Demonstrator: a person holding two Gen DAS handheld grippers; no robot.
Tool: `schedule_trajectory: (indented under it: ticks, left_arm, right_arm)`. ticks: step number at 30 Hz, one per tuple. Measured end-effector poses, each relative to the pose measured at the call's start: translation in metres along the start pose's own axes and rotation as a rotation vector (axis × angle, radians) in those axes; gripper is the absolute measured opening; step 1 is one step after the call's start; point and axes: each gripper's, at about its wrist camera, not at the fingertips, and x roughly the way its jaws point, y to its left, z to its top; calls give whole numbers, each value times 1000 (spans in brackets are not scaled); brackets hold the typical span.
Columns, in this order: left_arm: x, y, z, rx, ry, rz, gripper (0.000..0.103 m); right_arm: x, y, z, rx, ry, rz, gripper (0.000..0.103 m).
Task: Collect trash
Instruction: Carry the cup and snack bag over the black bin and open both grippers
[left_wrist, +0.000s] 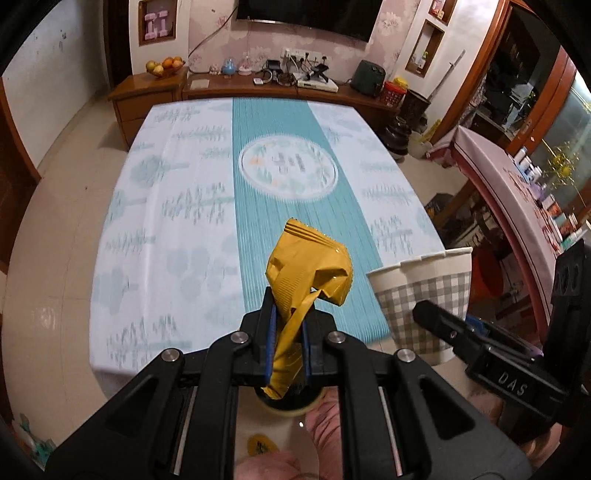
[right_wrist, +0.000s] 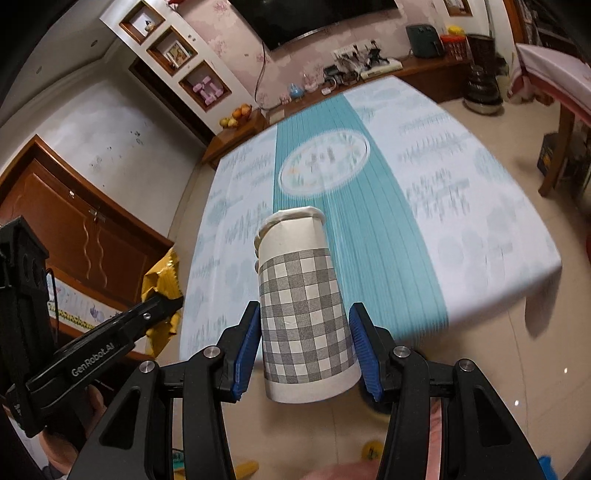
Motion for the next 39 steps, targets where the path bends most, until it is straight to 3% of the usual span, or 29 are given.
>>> schedule_trajectory:
  ticks: [8,14,25,31,39]
  left_arm:
    - [12,-6,-72,-44,100,23,9]
    - [49,-9,-108,-92,124,69,9]
    - [176,1,-190,-198,118,148,9]
    - [257,6,-234,-217,132,179,10]
    - [330,21,-270,-236,141,208,13]
  right_arm:
    - [3,-10,-52,-36,67,-53,48]
    - [46,-53,-68,-64,87,-97,48]
    - [194,-155,-138,-66,180,-148,49]
    - [259,-189,-167,-87,212,-154,50]
    - [320,-214,-187,-79,221,-157,53]
